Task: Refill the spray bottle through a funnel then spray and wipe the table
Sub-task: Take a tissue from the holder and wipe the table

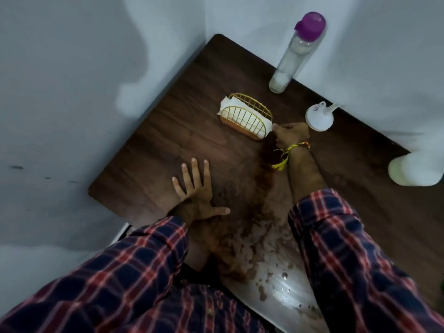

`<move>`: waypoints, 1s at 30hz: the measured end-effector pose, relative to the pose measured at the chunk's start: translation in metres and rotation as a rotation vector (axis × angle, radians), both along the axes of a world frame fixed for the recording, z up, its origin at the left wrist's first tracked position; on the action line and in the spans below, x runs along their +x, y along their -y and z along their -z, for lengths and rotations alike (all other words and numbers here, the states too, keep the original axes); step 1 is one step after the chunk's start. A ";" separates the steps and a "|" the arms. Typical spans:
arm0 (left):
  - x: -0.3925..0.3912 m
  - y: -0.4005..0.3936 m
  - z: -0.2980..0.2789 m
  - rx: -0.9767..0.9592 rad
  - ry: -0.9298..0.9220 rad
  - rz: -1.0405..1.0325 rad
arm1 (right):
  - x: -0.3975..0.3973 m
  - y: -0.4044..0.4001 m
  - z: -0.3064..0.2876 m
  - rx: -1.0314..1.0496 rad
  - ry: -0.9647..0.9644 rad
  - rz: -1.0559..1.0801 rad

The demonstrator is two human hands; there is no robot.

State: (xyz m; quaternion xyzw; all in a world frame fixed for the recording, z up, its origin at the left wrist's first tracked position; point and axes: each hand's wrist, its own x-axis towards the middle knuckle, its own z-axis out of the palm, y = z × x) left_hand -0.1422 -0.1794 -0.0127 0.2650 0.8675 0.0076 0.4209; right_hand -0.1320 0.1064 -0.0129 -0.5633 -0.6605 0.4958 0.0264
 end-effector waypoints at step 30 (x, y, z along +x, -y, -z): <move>-0.001 0.000 -0.003 -0.002 0.025 -0.012 | -0.054 0.049 -0.093 0.464 -0.171 -0.109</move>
